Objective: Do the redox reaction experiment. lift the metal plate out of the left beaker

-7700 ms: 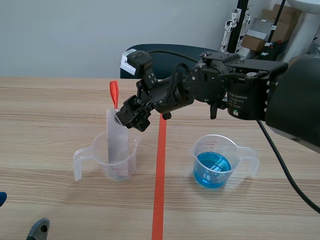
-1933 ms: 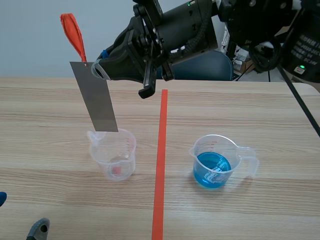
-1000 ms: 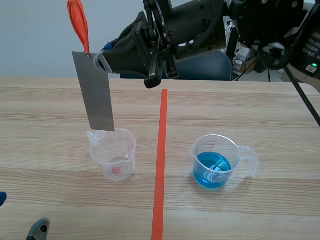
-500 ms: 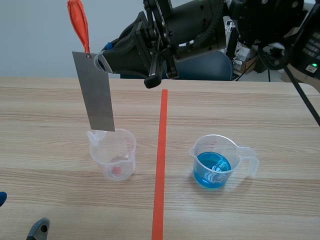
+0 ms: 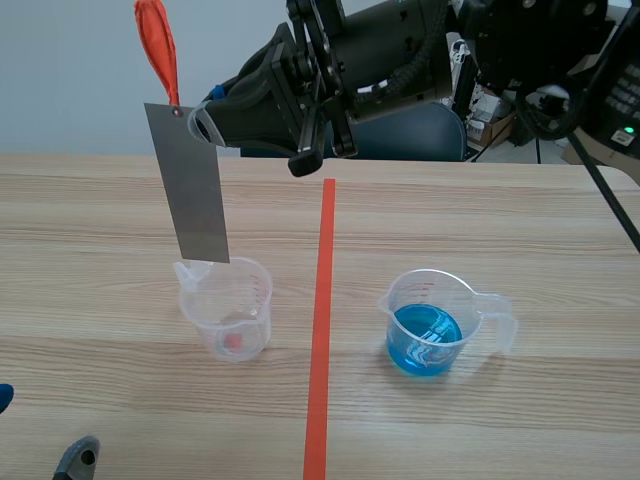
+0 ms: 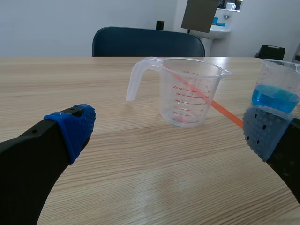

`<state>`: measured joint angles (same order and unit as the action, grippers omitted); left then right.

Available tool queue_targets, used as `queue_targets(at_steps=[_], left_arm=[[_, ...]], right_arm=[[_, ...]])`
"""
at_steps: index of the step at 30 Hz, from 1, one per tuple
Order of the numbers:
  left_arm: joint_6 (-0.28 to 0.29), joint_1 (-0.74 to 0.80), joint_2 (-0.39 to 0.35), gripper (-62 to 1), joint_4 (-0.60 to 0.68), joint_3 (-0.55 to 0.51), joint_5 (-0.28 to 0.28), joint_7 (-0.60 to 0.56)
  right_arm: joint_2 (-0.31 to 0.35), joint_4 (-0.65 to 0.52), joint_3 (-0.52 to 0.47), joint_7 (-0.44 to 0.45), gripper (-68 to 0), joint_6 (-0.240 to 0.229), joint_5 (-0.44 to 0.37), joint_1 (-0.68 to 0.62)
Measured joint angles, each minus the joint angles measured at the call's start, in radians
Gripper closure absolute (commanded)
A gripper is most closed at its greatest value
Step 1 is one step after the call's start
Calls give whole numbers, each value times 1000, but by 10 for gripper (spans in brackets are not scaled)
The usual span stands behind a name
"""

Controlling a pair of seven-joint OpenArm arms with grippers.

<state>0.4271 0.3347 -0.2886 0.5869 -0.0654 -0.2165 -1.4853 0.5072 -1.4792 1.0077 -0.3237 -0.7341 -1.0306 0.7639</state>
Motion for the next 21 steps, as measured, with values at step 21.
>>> queue_targets(at_steps=[21], left_arm=[[0,0,0,-623,0,0,0,0]], right_arm=[[0,0,0,0,-6,0,-10,0]])
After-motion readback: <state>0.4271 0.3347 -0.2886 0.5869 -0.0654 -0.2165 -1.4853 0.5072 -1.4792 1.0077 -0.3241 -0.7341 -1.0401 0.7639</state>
